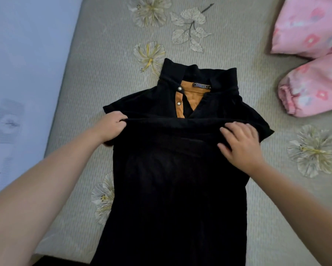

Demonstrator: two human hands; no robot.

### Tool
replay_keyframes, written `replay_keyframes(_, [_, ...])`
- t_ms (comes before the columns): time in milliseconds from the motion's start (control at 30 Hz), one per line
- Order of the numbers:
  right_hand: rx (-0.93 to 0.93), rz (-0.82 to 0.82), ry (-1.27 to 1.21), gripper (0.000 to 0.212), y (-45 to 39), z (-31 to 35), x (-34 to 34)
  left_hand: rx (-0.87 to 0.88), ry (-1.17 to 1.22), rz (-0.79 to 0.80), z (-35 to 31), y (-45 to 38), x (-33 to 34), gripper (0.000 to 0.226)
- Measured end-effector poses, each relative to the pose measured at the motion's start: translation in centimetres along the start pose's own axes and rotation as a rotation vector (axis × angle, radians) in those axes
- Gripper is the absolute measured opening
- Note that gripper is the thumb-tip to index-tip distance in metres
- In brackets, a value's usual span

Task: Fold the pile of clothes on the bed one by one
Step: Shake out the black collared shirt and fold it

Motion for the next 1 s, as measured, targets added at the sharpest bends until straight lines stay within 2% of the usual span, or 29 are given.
replay_keyframes(33, [-0.118,0.076,-0.011,0.04,0.9,1.3,0.8,-0.044,0.053,-0.026,0.2,-0.1,-0.1,0.026])
replay_keyframes(67, [-0.15,0.172,-0.024,0.046,1.6,2.0,1.7,-0.09,0.098,-0.048,0.5,-0.3,-0.2,0.028])
replay_keyframes(133, [-0.01,0.32,-0.093,0.059,2.6,2.0,3.3,-0.156,0.138,-0.063,0.9,-0.6,-0.1,0.031])
replay_keyframes(200, [0.176,0.359,-0.189,0.068,2.8,1.0,4.0,-0.146,0.062,-0.052,0.7,-0.8,0.0,0.031])
replay_keyframes(233, [0.205,0.383,-0.218,0.069,2.8,0.6,4.1,-0.124,0.008,-0.045,0.6,-0.9,0.0,0.032])
replay_keyframes(367, [0.05,0.433,-0.242,0.075,4.0,0.4,3.6,-0.096,-0.145,0.039,0.6,-2.2,-0.3,0.028])
replay_keyframes(500, [-0.064,0.463,-0.144,0.083,5.9,0.3,2.4,-0.254,-0.312,0.069,1.0,-3.8,-0.7,0.018])
replay_keyframes(567, [-0.077,0.495,-0.089,0.075,6.1,0.9,2.1,-0.365,-0.408,0.045,0.8,-3.8,-0.5,0.012])
replay_keyframes(633, [-0.137,0.39,-0.054,0.043,5.5,1.2,1.5,-0.426,-0.435,-0.042,0.9,-3.6,-0.2,0.015])
replay_keyframes(667, [-0.11,0.323,-0.093,0.036,4.7,0.9,1.2,-0.42,-0.421,-0.104,1.0,-3.5,0.0,0.016])
replay_keyframes(733, [0.019,0.183,-0.173,0.035,2.6,-0.4,0.6,-0.379,-0.357,-0.21,1.5,-3.1,0.2,0.016])
replay_keyframes(800, [0.251,0.073,-0.184,0.03,0.4,-2.7,0.2,-0.343,-0.29,-0.243,2.2,-2.8,0.3,0.015])
replay_keyframes(867, [0.471,0.182,-0.163,0.034,-1.2,-5.2,0.6,-0.315,-0.258,-0.244,3.0,-2.7,0.3,0.021])
replay_keyframes(900, [0.519,0.268,-0.152,0.034,-1.6,-6.2,1.1,-0.301,-0.266,-0.237,3.2,-2.6,0.2,0.023])
replay_keyframes(967, [0.508,0.369,-0.157,0.028,-2.2,-7.4,1.5,-0.276,-0.316,-0.204,3.5,-2.4,0.1,0.024])
replay_keyframes(1000, [0.501,0.356,-0.169,0.026,-2.6,-7.7,1.5,-0.268,-0.338,-0.187,3.6,-2.4,0.1,0.022])
Point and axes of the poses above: each hand's wrist, its own y-axis away from the middle knuckle, its own x-axis out of the palm, z = x × y, the point moved 4 cm from there along -y, towards the middle knuckle, and after that the axes turned 6 degrees about -y, right-handed, at the moved point
